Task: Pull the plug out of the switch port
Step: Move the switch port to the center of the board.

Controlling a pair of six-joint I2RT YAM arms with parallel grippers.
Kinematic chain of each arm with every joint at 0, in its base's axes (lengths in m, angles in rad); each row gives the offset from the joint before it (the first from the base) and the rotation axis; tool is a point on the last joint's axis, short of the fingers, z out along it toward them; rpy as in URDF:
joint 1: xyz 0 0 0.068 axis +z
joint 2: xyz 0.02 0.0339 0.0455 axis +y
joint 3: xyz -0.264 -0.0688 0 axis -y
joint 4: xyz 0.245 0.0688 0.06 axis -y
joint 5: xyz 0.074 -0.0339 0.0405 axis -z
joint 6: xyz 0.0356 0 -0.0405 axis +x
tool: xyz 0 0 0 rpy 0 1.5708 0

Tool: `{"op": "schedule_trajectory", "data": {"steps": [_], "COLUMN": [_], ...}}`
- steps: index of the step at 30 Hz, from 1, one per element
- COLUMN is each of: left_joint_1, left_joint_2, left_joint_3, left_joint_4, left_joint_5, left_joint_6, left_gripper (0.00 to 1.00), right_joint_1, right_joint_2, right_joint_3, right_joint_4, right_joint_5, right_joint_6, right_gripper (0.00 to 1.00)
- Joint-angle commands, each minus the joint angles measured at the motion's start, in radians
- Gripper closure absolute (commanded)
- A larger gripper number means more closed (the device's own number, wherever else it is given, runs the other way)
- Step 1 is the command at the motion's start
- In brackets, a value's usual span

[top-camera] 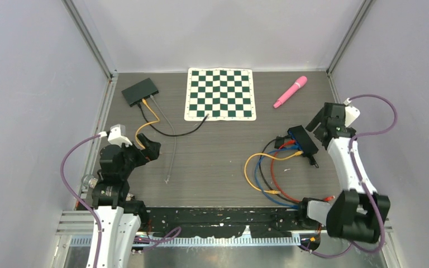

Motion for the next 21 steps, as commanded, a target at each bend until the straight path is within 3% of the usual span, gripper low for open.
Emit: {"op": "schedule_trajectory", "data": {"steps": [1,6,12,21], "left_joint_1": [0.003,0.003,0.004,-0.006], "left_joint_2": [-0.021,-0.016,-0.021,0.070], "left_joint_3": [0.015,0.030,0.008,-0.036], "left_joint_4": [0.013,0.000,0.038,0.291], "left_joint_5": [-0.007,-0.011,0.035,0.371], "left_joint_6": [0.018,0.028,0.032,0.002], "left_gripper": [0.01,0.01,0.01,0.01], "right_joint_1": [-0.135,-0.160,-0.160,-0.134], "right_joint_2": [0.165,0.371,0.445,0.495], "right_joint_3": [0.032,0.099,0.053,0.040], "right_joint_4": [0.117,0.143,0.217,0.330], "right_joint_5": [-0.269,-0.376,-0.403,-0.673], "right_joint_6": [0.056,0.018,0.001,-0.099], "right_gripper": [0.05,0.04,0.05,0.05]}}
